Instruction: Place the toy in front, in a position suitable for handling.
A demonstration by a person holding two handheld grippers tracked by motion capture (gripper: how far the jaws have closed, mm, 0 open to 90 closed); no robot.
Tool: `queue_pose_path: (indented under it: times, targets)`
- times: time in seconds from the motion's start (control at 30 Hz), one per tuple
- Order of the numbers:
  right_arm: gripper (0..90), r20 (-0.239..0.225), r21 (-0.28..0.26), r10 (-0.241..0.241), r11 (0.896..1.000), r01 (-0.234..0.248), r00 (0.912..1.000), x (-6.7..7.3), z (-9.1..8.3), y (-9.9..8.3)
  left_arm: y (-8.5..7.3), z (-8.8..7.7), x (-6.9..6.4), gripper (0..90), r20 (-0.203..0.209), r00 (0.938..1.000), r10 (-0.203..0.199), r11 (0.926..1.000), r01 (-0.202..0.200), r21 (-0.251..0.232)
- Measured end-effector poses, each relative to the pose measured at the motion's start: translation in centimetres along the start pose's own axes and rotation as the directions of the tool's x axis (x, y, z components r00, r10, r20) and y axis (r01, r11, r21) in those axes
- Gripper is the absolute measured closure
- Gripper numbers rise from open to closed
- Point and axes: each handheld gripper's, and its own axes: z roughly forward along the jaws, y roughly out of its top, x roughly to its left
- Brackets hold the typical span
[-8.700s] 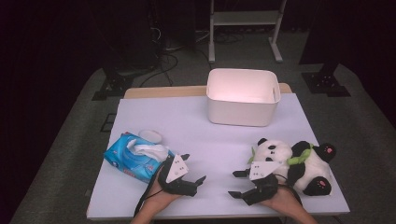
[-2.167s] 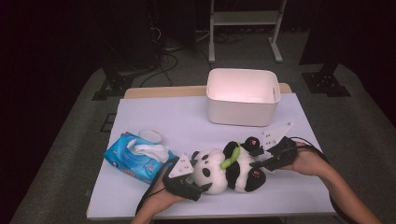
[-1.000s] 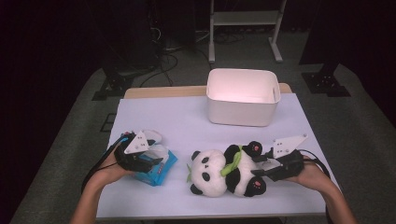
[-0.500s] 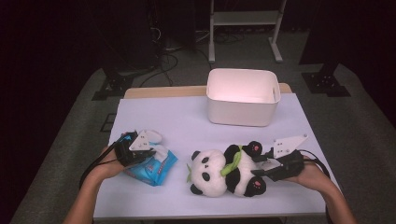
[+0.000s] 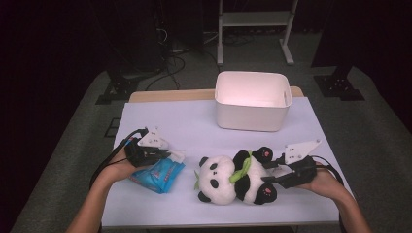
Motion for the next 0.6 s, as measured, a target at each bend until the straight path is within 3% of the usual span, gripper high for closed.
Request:
queue_pose_path:
  times: [0.03,0.07,0.17,0.23,0.27,0.3,0.37,0.53,0.57,0.6]
  targets:
    - [50.7,0.000,-0.001,0.001,1.000,-0.001,1.0000,0.0,0.0,0.0,1.2,-0.1,-0.3,87.7,0.041,0.9992,0.004,0.9989,-0.002,-0.047]
    - [50.7,0.000,-0.001,0.001,1.000,-0.001,1.0000,0.0,0.0,0.0,1.2,-0.1,-0.3,87.6,0.041,0.9992,0.004,0.9989,-0.002,-0.047]
    - [50.5,-0.002,-0.002,0.000,1.000,0.000,1.0000,-0.1,0.0,0.0,3.7,0.1,-1.1,87.6,0.066,0.9972,0.035,0.9949,-0.028,-0.097]
    - [48.1,-0.003,-0.002,0.006,1.000,-0.006,1.0000,0.0,-0.1,0.0,5.6,0.5,-1.9,87.5,0.096,0.9931,0.067,0.9909,-0.055,-0.122]
    - [46.9,-0.009,0.001,0.008,1.000,-0.008,0.9999,0.0,-0.2,0.0,7.6,1.1,-2.9,87.5,0.124,0.9864,0.107,0.9851,-0.088,-0.148]
    - [46.9,-0.009,0.001,0.008,1.000,-0.008,0.9999,0.0,-0.2,0.0,7.6,1.1,-2.9,87.4,0.124,0.9864,0.107,0.9851,-0.088,-0.148]
    - [42.9,-0.005,-0.001,0.022,1.000,-0.022,0.9997,0.0,-0.9,0.0,10.6,2.5,-4.6,87.3,0.166,0.9741,0.153,0.9744,-0.121,-0.189]
    - [41.1,-0.016,-0.003,0.024,1.000,-0.024,0.9996,0.1,-2.5,-0.4,15.1,5.2,-7.4,87.3,0.234,0.9439,0.233,0.9573,-0.180,-0.226]
    - [40.8,-0.022,-0.002,0.025,1.000,-0.025,0.9994,0.1,-2.9,-0.5,15.1,5.2,-7.4,87.2,0.234,0.9439,0.233,0.9573,-0.180,-0.226]
    - [40.2,-0.026,-0.001,0.027,1.000,-0.027,0.9993,0.1,-3.3,-0.6,16.5,6.3,-8.5,87.2,0.258,0.9306,0.260,0.9508,-0.200,-0.236]
